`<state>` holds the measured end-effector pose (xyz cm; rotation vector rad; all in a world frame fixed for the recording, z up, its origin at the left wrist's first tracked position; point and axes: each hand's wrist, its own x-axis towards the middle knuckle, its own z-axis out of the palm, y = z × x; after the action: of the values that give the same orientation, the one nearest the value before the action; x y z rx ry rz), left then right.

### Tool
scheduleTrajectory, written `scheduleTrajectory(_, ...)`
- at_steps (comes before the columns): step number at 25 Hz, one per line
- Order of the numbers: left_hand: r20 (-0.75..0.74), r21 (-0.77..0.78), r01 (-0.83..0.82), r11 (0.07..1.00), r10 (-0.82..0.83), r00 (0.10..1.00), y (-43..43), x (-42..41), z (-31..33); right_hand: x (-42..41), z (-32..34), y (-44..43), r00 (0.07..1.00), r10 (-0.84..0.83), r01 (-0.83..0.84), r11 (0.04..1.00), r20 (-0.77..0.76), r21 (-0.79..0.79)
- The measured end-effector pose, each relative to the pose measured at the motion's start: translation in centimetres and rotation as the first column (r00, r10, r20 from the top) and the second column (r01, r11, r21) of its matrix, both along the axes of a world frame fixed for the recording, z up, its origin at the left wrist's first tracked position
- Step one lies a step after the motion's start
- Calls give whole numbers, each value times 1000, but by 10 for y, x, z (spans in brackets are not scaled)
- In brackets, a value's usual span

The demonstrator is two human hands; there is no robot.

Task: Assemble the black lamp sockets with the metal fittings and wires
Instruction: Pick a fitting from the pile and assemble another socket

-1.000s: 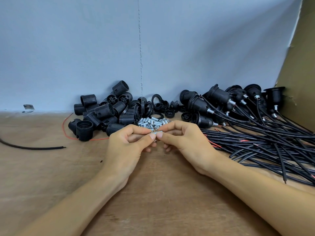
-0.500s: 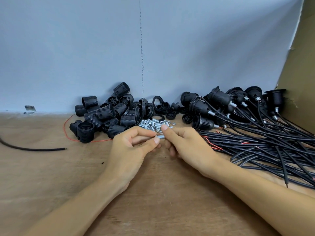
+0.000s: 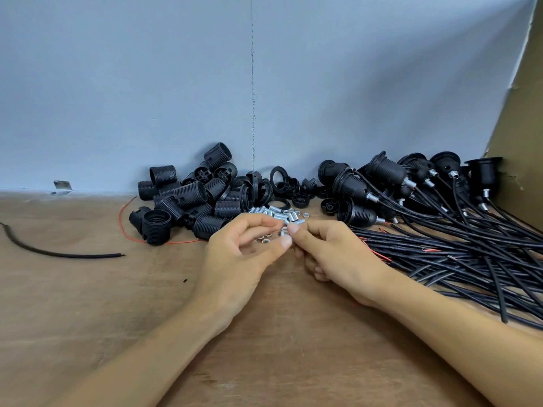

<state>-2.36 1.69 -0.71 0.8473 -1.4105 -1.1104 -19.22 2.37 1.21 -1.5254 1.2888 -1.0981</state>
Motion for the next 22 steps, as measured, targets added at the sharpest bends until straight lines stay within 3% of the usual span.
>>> scheduleTrajectory(7, 153, 114, -47, 992, 30, 988, -8, 1, -4, 0, -4, -2, 996, 5, -6, 1000, 85, 5)
scheduleTrajectory(11, 120, 109, -65, 992, 52, 991, -7, 0, -1, 0, -5, -1, 998, 16, -16, 1000, 56, -3)
scheduleTrajectory(15, 258, 79, -49, 996, 27, 966, -9, 2, -6, 0, -4, -2, 995, -15, 14, 1000, 98, 15)
scheduleTrajectory(19, 152, 106, -35, 994, 19, 988, -8, 1, -3, 0, -5, -1, 997, 3, -3, 1000, 80, 4)
scheduleTrajectory(22, 174, 98, -65, 993, 47, 984, -9, 1, -4, 0, -5, -2, 997, 3, -4, 1000, 74, 6)
